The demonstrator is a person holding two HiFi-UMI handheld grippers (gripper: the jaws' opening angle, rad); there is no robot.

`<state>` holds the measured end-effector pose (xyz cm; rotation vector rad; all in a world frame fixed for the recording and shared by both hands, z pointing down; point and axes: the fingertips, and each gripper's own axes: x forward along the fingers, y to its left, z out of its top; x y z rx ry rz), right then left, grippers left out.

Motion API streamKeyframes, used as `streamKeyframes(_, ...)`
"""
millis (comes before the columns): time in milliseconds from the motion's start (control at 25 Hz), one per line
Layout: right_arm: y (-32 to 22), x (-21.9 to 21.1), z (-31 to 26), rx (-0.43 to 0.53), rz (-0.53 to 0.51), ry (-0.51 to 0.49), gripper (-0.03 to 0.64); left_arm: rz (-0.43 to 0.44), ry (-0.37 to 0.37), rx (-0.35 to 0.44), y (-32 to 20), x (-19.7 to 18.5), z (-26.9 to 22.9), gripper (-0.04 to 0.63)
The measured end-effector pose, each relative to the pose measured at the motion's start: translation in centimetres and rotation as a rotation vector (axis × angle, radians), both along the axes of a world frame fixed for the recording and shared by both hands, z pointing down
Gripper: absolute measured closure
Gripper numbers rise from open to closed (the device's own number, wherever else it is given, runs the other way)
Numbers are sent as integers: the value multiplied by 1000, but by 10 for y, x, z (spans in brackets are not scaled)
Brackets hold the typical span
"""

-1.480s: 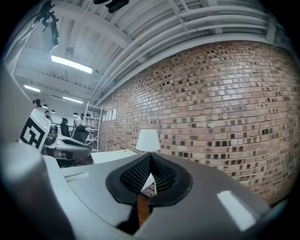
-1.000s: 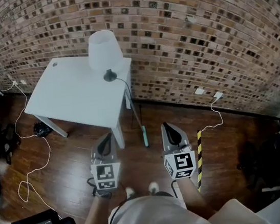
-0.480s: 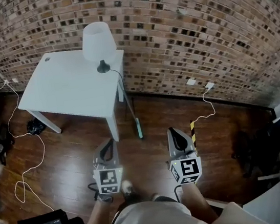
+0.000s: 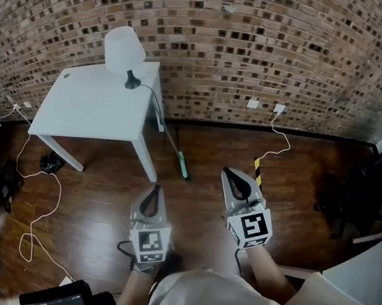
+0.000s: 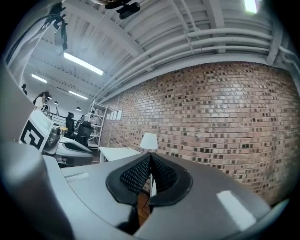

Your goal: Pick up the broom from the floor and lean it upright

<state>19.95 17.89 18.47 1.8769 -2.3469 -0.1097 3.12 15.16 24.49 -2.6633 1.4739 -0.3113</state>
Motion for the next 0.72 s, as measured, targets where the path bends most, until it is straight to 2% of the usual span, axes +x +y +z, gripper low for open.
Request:
streamKeyframes(200, 62, 20, 14, -22, -35, -30, 604, -36, -28, -8, 72, 15, 2, 595)
streamKeyframes(360, 102, 30, 28, -66, -40, -78, 604, -84, -19, -47, 109, 6, 5, 595)
streamKeyframes(520, 120, 33, 31, -83, -6, -120, 604, -125, -18, -77, 127, -14, 9, 595)
streamKeyframes(720, 122, 19, 26, -81, 13, -131, 604, -122, -28, -85, 129, -36, 8, 595)
